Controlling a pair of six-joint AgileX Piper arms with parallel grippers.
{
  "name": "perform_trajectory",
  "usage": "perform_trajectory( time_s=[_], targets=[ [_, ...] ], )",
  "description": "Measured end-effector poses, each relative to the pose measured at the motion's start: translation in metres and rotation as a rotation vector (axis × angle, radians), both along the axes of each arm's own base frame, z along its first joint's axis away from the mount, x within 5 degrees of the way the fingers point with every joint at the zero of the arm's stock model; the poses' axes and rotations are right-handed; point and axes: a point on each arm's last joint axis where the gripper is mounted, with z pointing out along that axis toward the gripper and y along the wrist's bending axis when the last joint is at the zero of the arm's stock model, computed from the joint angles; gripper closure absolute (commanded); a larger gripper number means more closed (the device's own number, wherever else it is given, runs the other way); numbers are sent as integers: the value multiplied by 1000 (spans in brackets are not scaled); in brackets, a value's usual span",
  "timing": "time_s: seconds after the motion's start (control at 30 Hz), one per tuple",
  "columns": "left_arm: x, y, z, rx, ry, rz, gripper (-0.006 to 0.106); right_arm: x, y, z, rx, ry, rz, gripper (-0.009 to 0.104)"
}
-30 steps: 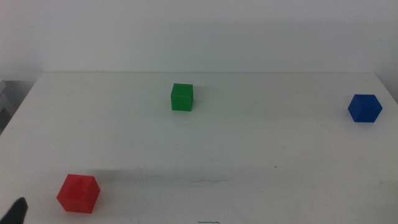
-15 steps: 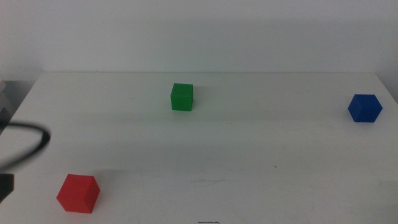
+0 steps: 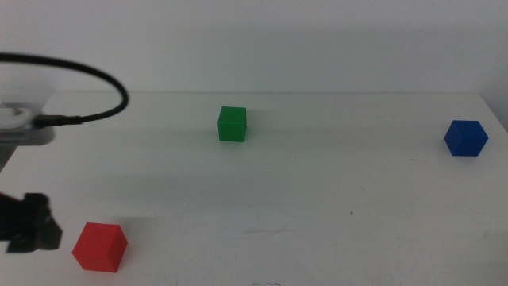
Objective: Stack red cubes first, then green, then blue cubes in a specific spot.
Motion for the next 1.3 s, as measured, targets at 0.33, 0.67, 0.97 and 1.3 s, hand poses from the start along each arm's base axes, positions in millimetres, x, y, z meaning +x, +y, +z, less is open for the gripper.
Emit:
perform_trajectory(
  time_s=[0.33,0.67,0.97,1.3],
  targets=[
    [52,-23,-32,32,115,-100,8,0,0,0,0,0,0,20],
    [83,-30,-72,59,186,-99,8,0,0,0,0,0,0,20],
    [101,-32,-98,62,205,-94,8,0,0,0,0,0,0,20],
    [112,-33,-123,67,255,-93,12,0,0,0,0,0,0,20]
  ],
)
